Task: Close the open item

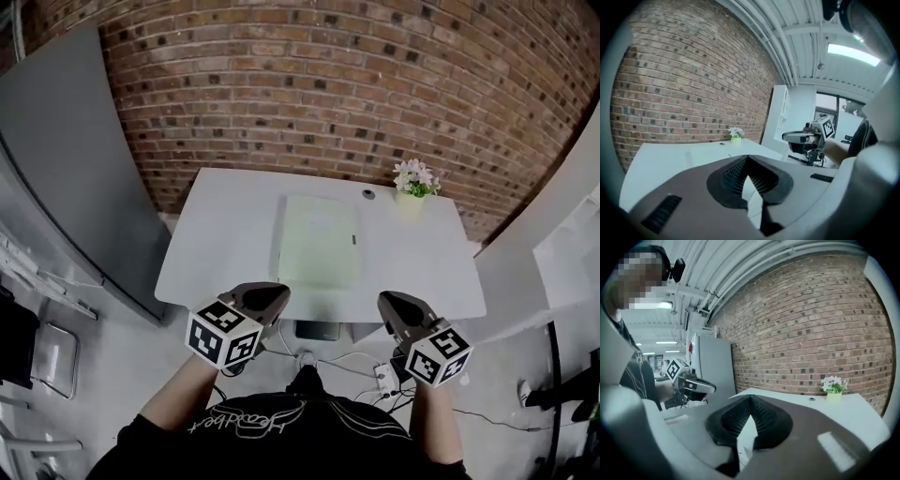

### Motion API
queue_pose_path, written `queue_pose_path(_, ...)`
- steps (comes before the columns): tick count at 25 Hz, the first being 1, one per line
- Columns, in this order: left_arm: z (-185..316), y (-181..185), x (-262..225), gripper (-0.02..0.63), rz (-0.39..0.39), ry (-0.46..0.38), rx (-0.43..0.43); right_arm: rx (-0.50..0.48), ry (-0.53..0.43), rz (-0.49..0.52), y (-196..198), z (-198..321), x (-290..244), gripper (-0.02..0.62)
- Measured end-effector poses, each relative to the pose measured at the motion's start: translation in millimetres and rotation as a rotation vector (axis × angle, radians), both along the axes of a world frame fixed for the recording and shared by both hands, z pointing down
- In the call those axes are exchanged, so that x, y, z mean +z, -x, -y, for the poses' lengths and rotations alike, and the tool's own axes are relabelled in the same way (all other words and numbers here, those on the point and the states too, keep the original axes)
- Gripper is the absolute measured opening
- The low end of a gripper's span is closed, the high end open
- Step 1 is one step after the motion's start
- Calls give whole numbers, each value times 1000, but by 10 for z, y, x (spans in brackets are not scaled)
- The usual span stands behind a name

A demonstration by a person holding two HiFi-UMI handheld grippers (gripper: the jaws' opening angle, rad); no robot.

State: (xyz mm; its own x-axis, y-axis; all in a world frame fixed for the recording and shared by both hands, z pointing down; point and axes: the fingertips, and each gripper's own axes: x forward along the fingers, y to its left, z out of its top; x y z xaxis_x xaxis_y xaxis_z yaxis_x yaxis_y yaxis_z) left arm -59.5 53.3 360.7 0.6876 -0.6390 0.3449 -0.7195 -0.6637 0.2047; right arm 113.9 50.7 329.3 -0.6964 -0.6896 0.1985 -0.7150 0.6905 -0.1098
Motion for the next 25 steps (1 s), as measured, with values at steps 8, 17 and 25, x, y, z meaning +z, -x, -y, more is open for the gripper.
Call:
queue_pose_path(8,-474,151,-97,2,-202,19,18,-103,74,144,511,-475,20,3)
queue_pose_path(17,-710,42,-93,2,-197,4,59,-157,136,225,799,-741,137,3)
queue_pose_path(25,-926,-59,15,2,-198,34,99,-178,166,234,841,-940,261,3)
